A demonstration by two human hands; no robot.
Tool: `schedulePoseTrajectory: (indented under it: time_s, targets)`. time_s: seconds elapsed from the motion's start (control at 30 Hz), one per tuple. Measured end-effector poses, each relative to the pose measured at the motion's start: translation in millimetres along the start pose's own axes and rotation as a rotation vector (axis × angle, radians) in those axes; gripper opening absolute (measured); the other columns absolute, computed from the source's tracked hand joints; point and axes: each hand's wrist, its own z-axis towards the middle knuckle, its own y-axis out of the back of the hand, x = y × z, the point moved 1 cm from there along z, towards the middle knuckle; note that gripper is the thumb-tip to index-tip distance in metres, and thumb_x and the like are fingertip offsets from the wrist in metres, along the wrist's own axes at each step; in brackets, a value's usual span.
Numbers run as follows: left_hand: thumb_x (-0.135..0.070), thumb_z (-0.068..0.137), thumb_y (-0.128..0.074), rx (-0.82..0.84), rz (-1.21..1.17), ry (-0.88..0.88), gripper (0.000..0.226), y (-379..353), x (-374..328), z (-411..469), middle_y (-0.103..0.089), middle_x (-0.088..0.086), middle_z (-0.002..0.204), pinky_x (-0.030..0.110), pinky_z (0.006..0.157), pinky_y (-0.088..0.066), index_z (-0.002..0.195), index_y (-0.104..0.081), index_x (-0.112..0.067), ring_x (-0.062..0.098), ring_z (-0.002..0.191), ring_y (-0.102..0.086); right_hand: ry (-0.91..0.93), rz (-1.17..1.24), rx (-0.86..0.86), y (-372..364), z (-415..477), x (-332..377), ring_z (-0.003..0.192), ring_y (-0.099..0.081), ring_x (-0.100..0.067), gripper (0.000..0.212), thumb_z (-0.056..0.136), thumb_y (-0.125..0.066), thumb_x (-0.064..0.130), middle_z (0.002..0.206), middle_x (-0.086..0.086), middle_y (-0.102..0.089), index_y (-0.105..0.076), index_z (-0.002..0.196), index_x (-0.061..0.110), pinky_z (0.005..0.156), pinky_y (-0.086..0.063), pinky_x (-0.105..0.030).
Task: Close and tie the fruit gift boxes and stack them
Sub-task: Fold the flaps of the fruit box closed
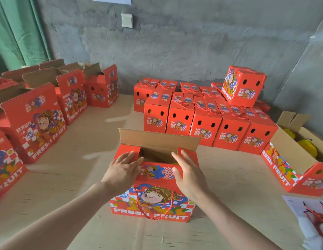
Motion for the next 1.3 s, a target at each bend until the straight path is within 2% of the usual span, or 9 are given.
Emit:
schedulePoseTrajectory:
  time_s: [0.1, 0.2, 0.27, 0.37, 0.57, 0.67, 0.8, 1.0, 1.3]
  targets:
    - [-0.041, 0.101, -0.031, -0.080, 0.075, -0.004, 0.039, 12.5, -8.8, 9.3, -0.030, 0.000, 0.149, 0.034, 0.111, -0.023, 0.137, -0.047, -0.037, 0.020, 0.138, -0.019, 0.073, 0.055, -0.394, 21.4, 26.6, 9.7, 0.143, -0.023, -0.027, 0.057, 0.086, -0.065, 0.009, 0.151, -0.012, -0.032, -0.046, 0.139, 0.013, 0.117, -0.019, -0.048]
    - [-0.042, 0.099, -0.038, -0.136, 0.250, -0.079, 0.032, 22.3, -18.2, 15.7, -0.037, -0.002, 0.140, 0.034, 0.108, -0.022, 0.122, -0.059, -0.036, 0.020, 0.134, -0.023, -0.022, 0.061, -0.182, 34.1, 54.1, 4.6, 0.144, -0.020, -0.023, 0.050, 0.096, -0.053, 0.022, 0.153, -0.006, -0.032, -0.040, 0.143, 0.014, 0.119, -0.007, -0.038]
    - [-0.039, 0.099, -0.038, -0.126, 0.227, -0.083, 0.033, 19.2, -20.7, 16.3, -0.046, -0.002, 0.136, 0.032, 0.108, -0.025, 0.125, -0.058, -0.032, 0.019, 0.131, -0.032, 0.031, 0.076, -0.188, 32.8, 54.0, -4.7, 0.110, -0.056, -0.025, 0.022, 0.097, -0.052, 0.018, 0.111, -0.007, -0.066, -0.067, 0.109, 0.006, 0.105, -0.035, -0.044]
    - [-0.031, 0.100, -0.039, -0.088, 0.035, -0.025, 0.032, 14.6, -17.3, 9.6, -0.061, 0.003, 0.123, 0.034, 0.093, -0.042, 0.125, -0.052, -0.016, 0.025, 0.117, -0.050, 0.105, 0.041, -0.240, 25.5, 34.9, -14.9, 0.071, -0.051, -0.017, 0.018, 0.089, -0.065, 0.013, 0.070, 0.004, -0.055, -0.062, 0.071, 0.008, 0.077, -0.047, -0.045]
    - [-0.010, 0.083, -0.059, -0.605, -0.047, -0.413, 0.016, 24.9, -3.0, -13.8, -0.062, 0.003, 0.062, 0.025, 0.038, -0.044, 0.073, -0.070, -0.007, 0.024, 0.049, -0.058, 0.018, -0.056, -0.022, 4.4, 26.4, -38.2, 0.115, -0.047, -0.028, 0.043, 0.091, -0.063, 0.027, 0.120, -0.012, -0.055, -0.058, 0.130, 0.009, 0.098, -0.040, -0.041]
    - [-0.038, 0.086, -0.053, -0.639, -0.054, -0.410, 0.035, 38.0, 7.0, 5.4, -0.066, 0.006, 0.088, 0.034, 0.064, -0.052, 0.093, -0.071, -0.008, 0.026, 0.077, -0.062, 0.051, -0.125, 0.083, 1.3, 29.5, -41.0, 0.141, -0.026, -0.026, 0.042, 0.098, -0.047, 0.034, 0.149, -0.007, -0.037, -0.051, 0.136, 0.016, 0.115, -0.016, -0.040]
    - [-0.088, 0.064, -0.029, 0.148, 0.143, -0.166, 0.111, 46.1, 29.9, 52.9, -0.012, 0.005, 0.159, 0.041, 0.117, -0.006, 0.151, -0.018, -0.021, 0.023, 0.147, -0.008, 0.131, -0.321, 0.247, 11.4, 38.0, -48.3, 0.137, -0.025, -0.016, 0.050, 0.100, -0.029, 0.048, 0.152, 0.004, -0.031, -0.028, 0.148, 0.034, 0.110, -0.014, -0.034]
    - [-0.096, 0.056, -0.006, 0.410, 0.193, -0.301, 0.110, 36.3, 42.0, 75.1, -0.030, -0.001, 0.148, 0.039, 0.110, -0.029, 0.150, 0.000, -0.039, 0.021, 0.134, -0.032, 0.104, -0.394, 0.628, 28.0, 62.1, -56.1, 0.147, 0.006, -0.027, 0.056, 0.091, -0.022, 0.070, 0.161, -0.004, 0.004, 0.002, 0.141, 0.060, 0.116, -0.003, -0.050]
    - [-0.096, 0.046, 0.015, 0.255, 0.151, -0.338, 0.127, 30.8, 43.3, 76.6, -0.043, -0.001, 0.138, 0.031, 0.107, -0.031, 0.151, -0.014, -0.031, 0.020, 0.125, -0.040, 0.173, -0.416, 0.611, 25.5, 71.9, -62.0, 0.135, -0.029, -0.030, 0.066, 0.073, -0.006, 0.080, 0.145, -0.011, -0.032, 0.006, 0.136, 0.064, 0.109, -0.027, -0.043]
